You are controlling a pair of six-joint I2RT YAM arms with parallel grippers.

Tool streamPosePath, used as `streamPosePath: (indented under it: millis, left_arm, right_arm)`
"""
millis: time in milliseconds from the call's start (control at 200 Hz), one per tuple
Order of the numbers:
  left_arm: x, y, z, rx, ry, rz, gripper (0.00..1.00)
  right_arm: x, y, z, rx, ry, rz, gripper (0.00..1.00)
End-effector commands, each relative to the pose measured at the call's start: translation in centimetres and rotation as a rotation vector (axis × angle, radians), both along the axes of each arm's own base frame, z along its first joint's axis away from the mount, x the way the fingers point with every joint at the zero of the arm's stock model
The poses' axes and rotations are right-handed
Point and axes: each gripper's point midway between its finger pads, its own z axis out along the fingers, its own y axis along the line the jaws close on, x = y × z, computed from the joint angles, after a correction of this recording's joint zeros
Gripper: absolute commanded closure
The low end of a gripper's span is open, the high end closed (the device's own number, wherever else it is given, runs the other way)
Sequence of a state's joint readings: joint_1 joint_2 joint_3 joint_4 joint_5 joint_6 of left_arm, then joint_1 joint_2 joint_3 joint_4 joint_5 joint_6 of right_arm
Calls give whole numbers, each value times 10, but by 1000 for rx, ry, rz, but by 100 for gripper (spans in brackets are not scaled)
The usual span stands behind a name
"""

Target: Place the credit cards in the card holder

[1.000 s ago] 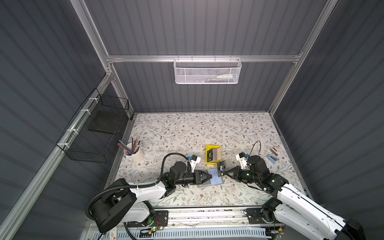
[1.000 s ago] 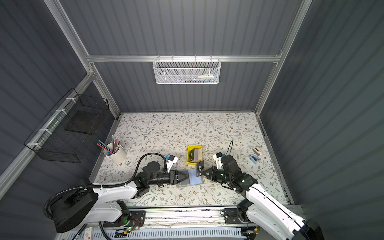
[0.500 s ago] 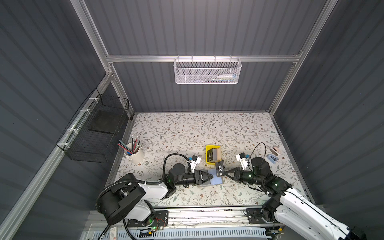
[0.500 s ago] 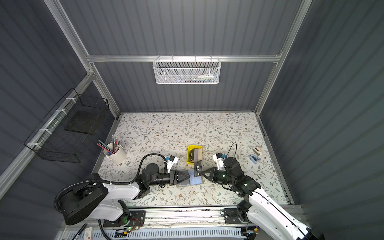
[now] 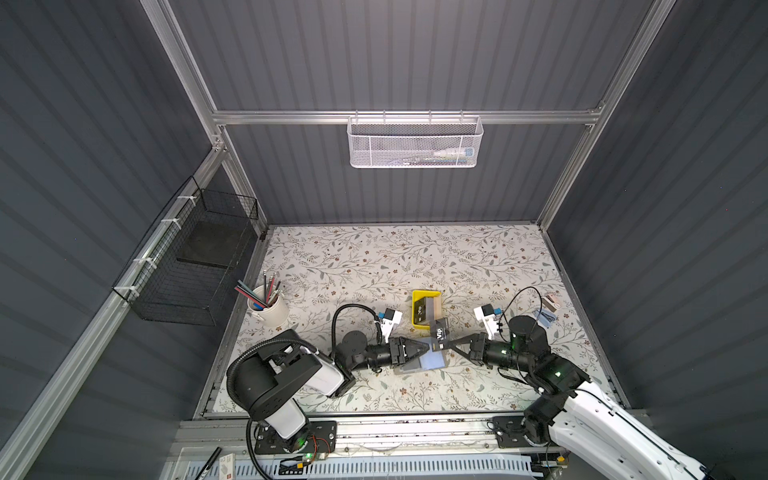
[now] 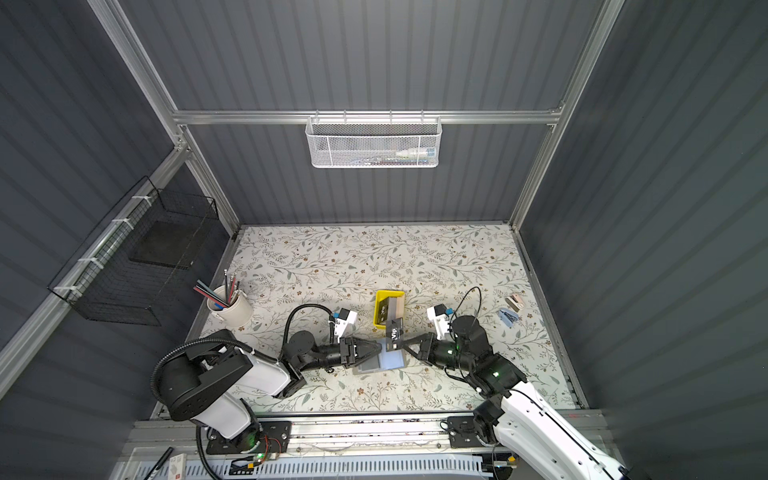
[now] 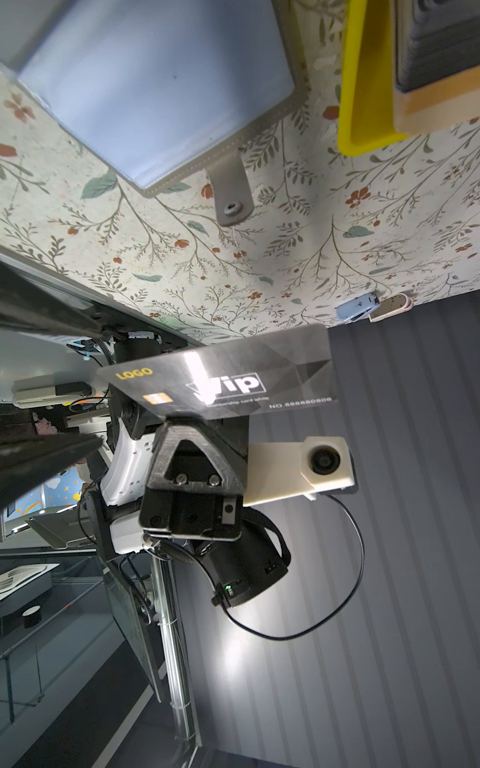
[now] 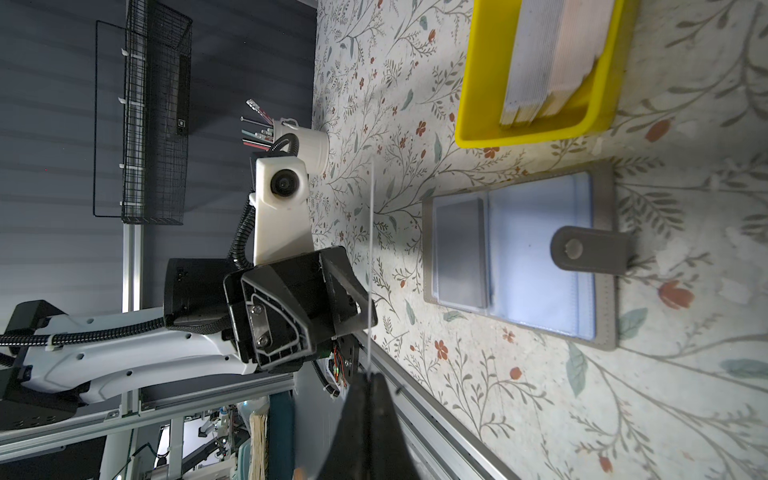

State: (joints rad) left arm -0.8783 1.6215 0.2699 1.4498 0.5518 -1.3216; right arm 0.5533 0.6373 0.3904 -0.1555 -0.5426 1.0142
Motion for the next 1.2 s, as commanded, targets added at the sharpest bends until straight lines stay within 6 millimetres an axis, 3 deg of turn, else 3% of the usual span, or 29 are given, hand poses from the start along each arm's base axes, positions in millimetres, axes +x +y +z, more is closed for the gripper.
streamPosePath:
  millis: [0, 335, 710, 911, 1046, 1196]
  left_arm:
    - [-4, 0, 11, -48, -20, -10, 60]
    - [-2, -5, 16, -40, -27, -20, 61]
    - [1, -9, 23, -58, -9, -17, 69]
    - [2, -11, 23, -36, -9, -16, 81]
    - [4, -11, 10, 43, 8, -2, 92]
    - [5, -7, -1, 139, 13, 18, 96]
  right_arm:
    - [-2, 4, 6, 35, -9, 22, 99]
    - [-4, 11, 10, 90, -13, 50, 99]
    - [-8, 18, 2, 137, 11, 87, 99]
    - [-8, 15, -9, 104, 36, 78, 96]
    - [-6, 11, -22, 57, 59, 47, 90]
    - [-3, 5, -31, 26, 68, 13, 84]
